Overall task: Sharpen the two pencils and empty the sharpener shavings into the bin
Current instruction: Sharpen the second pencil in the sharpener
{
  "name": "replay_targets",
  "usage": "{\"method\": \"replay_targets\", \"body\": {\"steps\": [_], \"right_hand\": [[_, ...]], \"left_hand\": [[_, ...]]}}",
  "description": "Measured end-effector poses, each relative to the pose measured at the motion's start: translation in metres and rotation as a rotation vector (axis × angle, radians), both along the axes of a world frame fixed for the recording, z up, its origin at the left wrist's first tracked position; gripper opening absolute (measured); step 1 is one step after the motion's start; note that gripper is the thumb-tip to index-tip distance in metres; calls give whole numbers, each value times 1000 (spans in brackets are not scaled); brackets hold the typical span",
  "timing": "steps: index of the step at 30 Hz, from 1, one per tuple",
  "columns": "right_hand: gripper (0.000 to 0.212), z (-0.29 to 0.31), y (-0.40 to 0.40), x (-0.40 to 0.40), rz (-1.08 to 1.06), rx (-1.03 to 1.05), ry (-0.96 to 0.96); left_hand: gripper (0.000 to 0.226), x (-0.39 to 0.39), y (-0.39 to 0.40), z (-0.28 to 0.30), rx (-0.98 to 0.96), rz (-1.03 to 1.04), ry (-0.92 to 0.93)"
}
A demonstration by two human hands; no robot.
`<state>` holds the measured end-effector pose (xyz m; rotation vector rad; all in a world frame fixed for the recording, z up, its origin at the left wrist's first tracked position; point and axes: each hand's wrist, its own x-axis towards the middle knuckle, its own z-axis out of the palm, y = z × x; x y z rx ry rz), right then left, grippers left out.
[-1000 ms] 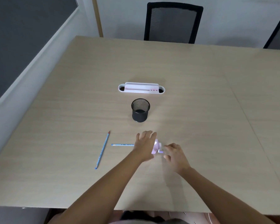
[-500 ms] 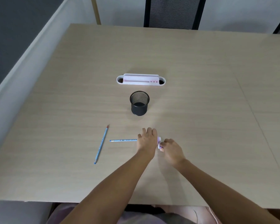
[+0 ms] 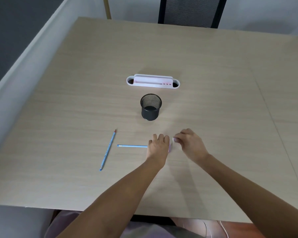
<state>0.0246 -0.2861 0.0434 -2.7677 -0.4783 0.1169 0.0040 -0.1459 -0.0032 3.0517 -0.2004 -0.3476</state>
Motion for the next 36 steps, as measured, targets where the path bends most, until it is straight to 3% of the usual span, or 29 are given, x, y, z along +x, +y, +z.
{"method": "replay_targets", "body": {"steps": [7, 10, 13, 14, 19, 24, 29, 36], "right_hand": [[22, -28, 16, 6, 90, -186, 90], [31, -36, 12, -24, 103, -113, 66], [10, -40, 0, -51, 60, 49, 166], [14, -39, -5, -56, 55, 76, 161], [14, -2, -8, -29, 146, 145, 19], [12, -12, -1, 19, 15, 81, -33], [16, -45, 13, 2, 16, -55, 83], [17, -28, -9, -61, 8, 222, 113]], "left_hand": [[49, -2, -1, 4, 30, 23, 4], [58, -1, -1, 1, 14, -1, 31], [59, 0, -1, 3, 23, -2, 31], [59, 0, -1, 3, 18, -11, 31], [52, 0, 0, 4, -22, -24, 13], [56, -1, 0, 4, -5, -18, 20], [55, 0, 0, 2, 10, -12, 22], [54, 1, -1, 2, 7, -38, 22]]}}
